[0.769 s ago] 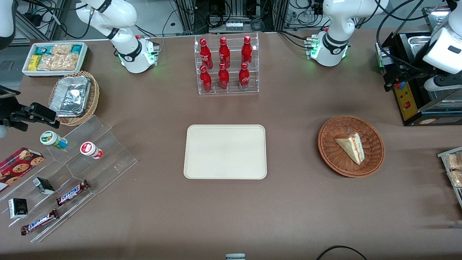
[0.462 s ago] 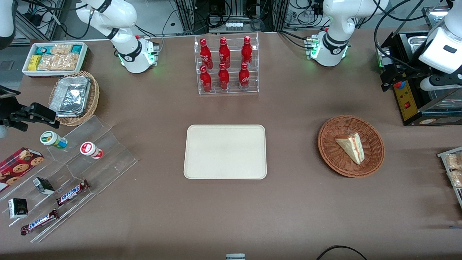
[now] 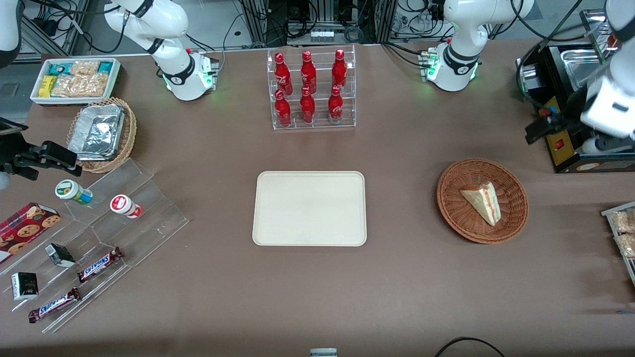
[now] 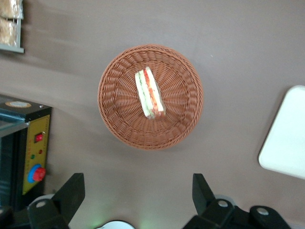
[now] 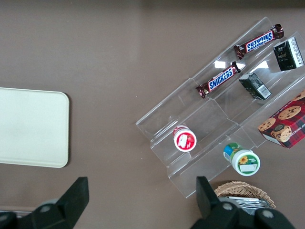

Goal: Place sandwich from basket to tray

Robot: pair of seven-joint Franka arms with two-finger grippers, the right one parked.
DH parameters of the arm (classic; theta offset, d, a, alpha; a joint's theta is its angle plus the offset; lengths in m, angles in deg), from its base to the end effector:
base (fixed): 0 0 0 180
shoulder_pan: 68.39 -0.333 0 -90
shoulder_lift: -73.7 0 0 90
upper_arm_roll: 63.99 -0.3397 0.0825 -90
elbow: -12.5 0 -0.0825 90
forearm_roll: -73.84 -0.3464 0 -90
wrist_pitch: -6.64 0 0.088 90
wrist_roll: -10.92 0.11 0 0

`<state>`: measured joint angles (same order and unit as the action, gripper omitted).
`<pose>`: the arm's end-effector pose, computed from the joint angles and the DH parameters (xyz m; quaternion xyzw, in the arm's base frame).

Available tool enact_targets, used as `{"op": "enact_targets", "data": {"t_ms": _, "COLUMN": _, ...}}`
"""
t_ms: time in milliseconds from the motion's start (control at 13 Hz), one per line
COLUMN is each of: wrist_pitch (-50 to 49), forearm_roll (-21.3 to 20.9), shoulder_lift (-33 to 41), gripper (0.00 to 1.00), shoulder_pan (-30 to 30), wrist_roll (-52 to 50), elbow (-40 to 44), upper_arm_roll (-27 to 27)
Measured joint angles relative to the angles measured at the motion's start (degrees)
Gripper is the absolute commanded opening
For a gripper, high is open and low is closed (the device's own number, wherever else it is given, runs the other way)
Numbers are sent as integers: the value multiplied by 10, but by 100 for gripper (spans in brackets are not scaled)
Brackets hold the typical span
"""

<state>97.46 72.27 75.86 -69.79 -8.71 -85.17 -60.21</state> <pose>0.5008 -0.0185 0.6076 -0.9879 -0.1491 0.0374 0.0225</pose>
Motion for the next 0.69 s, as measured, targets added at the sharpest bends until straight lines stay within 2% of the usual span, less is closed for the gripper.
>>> {"op": "enact_targets", "data": {"t_ms": 462, "wrist_pitch": 109, "forearm_roll": 0, "shoulder_lift": -86, "gripper": 100, "shoulder_pan": -11, "wrist_roll": -248, "elbow": -19, "upper_arm_roll": 2}}
{"op": "enact_targets", "data": {"t_ms": 692, "wrist_pitch": 199, "forearm_roll": 0, "shoulder_lift": -127, "gripper": 100, "shoulder_pan": -9, "wrist_roll": -296, "elbow": -61, "upper_arm_roll": 5}}
